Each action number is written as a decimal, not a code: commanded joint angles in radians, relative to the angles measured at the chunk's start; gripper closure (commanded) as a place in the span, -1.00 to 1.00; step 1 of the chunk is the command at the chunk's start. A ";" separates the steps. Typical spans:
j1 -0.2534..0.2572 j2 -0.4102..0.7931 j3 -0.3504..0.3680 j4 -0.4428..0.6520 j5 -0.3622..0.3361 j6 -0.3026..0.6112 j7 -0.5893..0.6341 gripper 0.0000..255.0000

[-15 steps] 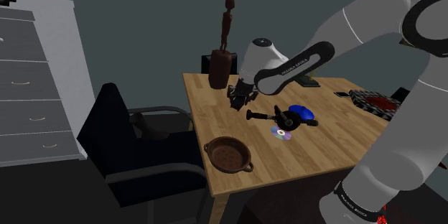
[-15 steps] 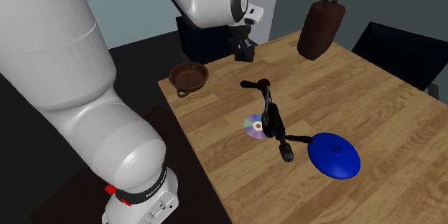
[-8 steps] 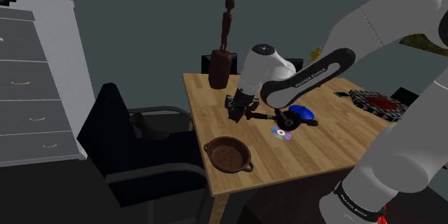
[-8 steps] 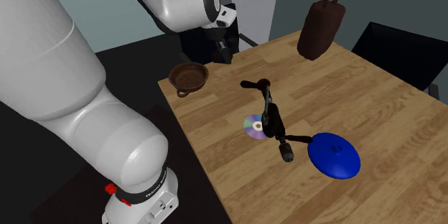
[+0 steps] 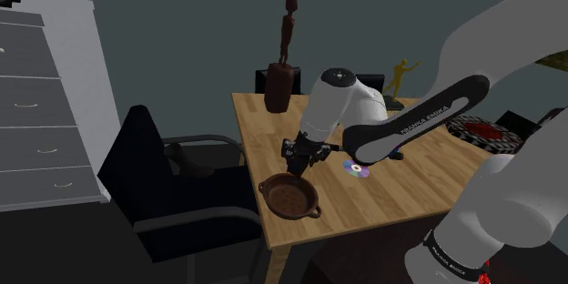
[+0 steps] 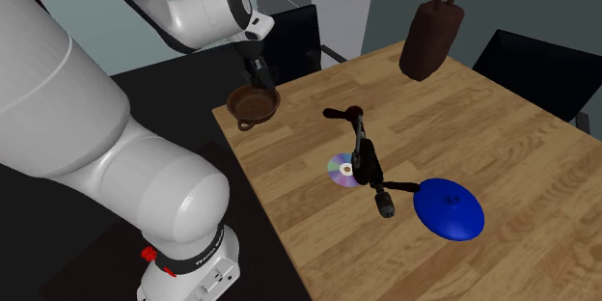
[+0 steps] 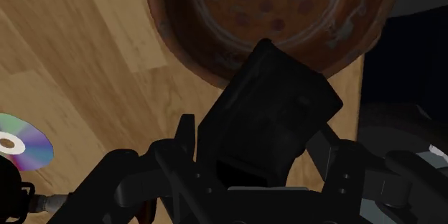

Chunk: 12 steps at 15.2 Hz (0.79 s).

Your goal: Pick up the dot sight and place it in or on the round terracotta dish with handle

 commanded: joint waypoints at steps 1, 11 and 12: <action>0.029 -0.017 0.036 -0.016 0.013 -0.014 0.053 1.00; 0.004 0.087 0.084 -0.033 -0.131 0.071 0.226 1.00; -0.001 0.103 0.085 -0.032 -0.156 0.082 0.248 1.00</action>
